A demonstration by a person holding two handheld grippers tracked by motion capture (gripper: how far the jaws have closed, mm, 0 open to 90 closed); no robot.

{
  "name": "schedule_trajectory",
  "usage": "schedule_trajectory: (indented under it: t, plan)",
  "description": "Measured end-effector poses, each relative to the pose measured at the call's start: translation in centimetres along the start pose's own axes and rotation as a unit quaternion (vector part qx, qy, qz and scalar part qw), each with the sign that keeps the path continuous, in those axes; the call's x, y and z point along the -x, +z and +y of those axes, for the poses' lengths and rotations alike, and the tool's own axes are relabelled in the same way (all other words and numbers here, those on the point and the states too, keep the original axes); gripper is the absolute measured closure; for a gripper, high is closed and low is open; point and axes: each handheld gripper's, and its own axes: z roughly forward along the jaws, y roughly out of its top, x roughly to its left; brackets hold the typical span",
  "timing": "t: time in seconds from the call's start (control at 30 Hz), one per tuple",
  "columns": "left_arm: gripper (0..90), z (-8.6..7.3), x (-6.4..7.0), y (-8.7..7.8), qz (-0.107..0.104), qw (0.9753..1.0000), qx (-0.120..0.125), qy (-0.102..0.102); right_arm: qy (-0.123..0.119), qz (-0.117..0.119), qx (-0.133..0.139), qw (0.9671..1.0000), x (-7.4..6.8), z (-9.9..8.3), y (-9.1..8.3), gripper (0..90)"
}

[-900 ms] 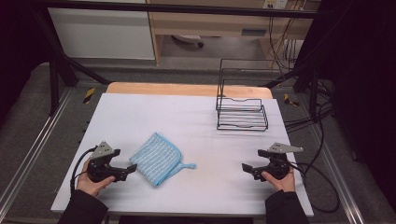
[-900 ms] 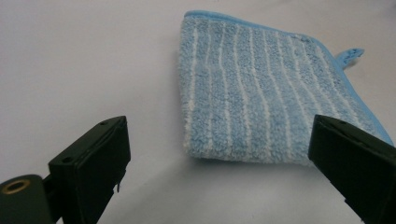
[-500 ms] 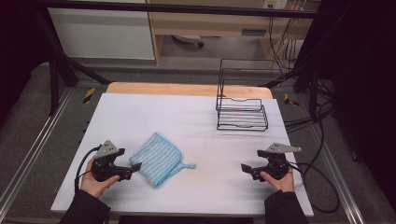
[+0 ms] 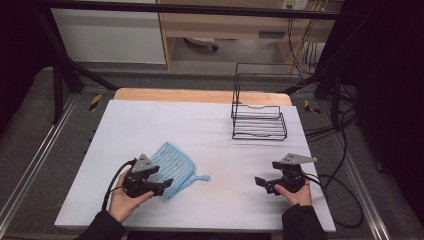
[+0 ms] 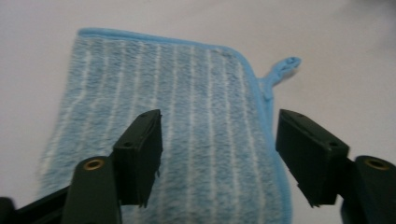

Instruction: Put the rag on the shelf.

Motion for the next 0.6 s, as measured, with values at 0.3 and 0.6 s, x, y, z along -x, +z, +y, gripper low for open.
schedule_trajectory:
  t: [0.3,0.6]
  plan:
    - [49.2,0.0,2.2,2.7,0.002,0.9984,-0.054,0.017,-0.006,0.005,-0.016,0.9998,-0.7,0.2,0.8,2.1]
    - [64.6,-0.3,2.7,3.5,0.038,0.9960,-0.076,0.027,-0.017,0.009,-0.014,0.9997,-2.5,1.2,2.4,10.6]
